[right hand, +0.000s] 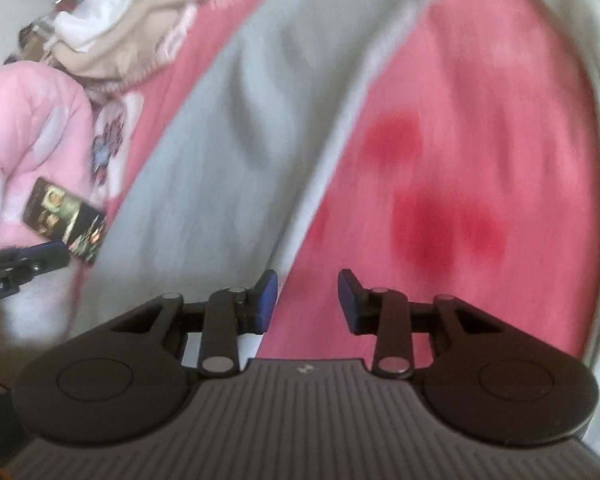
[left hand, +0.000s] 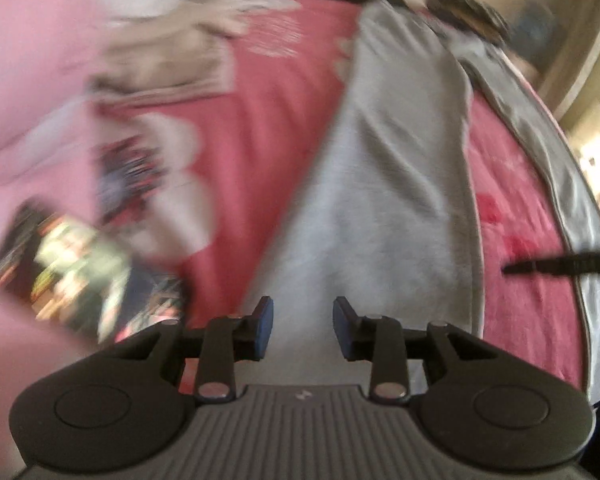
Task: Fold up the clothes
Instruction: 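Open both grippers and release the sweatpants legs onto the bedspread, then move both grippers back over the grey sweatpants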
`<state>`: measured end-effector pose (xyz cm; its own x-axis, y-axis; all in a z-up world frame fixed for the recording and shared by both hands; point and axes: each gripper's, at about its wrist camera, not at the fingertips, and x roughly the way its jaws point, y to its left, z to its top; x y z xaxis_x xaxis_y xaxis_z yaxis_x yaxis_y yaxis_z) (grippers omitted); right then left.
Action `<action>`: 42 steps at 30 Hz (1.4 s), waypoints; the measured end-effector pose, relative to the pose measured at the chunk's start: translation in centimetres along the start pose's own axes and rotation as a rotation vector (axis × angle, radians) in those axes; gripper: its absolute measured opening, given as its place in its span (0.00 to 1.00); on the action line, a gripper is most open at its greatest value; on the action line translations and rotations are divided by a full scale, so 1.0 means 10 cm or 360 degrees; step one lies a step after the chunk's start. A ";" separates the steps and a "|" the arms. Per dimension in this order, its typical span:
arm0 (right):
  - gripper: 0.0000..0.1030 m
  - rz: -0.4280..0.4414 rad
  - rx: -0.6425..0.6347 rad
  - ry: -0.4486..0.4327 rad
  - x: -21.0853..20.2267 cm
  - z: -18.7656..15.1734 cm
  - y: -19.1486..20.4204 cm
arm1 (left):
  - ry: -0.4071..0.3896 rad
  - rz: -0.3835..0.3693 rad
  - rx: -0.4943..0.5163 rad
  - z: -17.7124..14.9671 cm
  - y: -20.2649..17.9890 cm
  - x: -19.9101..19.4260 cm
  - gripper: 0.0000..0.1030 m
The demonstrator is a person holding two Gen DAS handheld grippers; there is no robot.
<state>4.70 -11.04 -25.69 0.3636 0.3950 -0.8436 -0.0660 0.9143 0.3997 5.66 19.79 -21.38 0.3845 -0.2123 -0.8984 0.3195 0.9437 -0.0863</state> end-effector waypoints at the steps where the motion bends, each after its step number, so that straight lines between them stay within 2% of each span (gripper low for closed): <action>1: 0.32 -0.0025 -0.0076 -0.0034 0.01 0.12 -0.04 | 0.0011 0.0004 0.0064 0.11 -0.10 0.10 0.33; 7: 0.30 -0.0056 -0.0318 -0.0166 0.13 0.69 -0.17 | -0.0027 0.0017 0.0369 0.70 -0.58 0.59 0.33; 10: 0.28 -0.0074 -0.0492 -0.0206 0.26 0.88 -0.12 | -0.0007 0.0068 0.0463 0.80 -0.70 0.83 0.33; 13: 0.25 -0.0069 -0.0729 -0.0240 0.44 0.92 0.07 | 0.0133 0.0156 0.0365 0.73 -0.58 1.06 0.33; 17: 0.21 -0.0031 -0.0920 -0.0300 0.75 0.90 0.28 | 0.0110 0.0106 0.0237 0.57 -0.39 0.99 0.32; 20: 0.17 0.0020 -0.1057 -0.0299 0.95 0.60 0.47 | 0.0133 0.0091 0.0131 0.47 -0.24 0.94 0.31; 22: 0.17 0.0122 -0.1201 -0.0326 0.92 0.25 0.65 | 0.0159 0.0087 0.0072 0.42 -0.16 0.91 0.30; 26: 0.17 0.0500 -0.1468 -0.0106 0.81 -0.38 0.93 | 0.0203 0.0093 -0.0003 0.33 -0.04 0.85 0.29; 30: 0.15 0.0675 -0.1622 0.0004 0.65 -0.26 1.01 | 0.0221 0.0116 -0.0030 0.33 0.04 0.79 0.28; 33: 0.15 0.0510 -0.1482 -0.0179 0.64 0.40 0.93 | 0.0195 0.0195 -0.0074 0.40 0.10 0.74 0.28; 37: 0.17 0.0238 -0.1418 -0.0284 0.94 1.03 0.91 | 0.0095 0.0237 -0.0227 0.45 0.27 0.59 0.29; 39: 0.17 0.0278 -0.1463 -0.0179 1.11 0.94 1.01 | 0.0047 0.0248 -0.0304 0.49 0.36 0.51 0.29; 40: 0.17 0.0344 -0.1504 -0.0118 1.18 0.77 1.08 | 0.0027 0.0257 -0.0337 0.52 0.43 0.47 0.30; 42: 0.17 0.0478 -0.1637 -0.0118 1.20 0.36 1.24 | 0.0004 0.0295 -0.0400 0.51 0.51 0.34 0.32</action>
<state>11.62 4.76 -29.58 0.2557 0.6413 -0.7235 -0.8999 0.4313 0.0642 12.98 22.62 -22.67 0.4137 -0.0303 -0.9099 0.0196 0.9995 -0.0244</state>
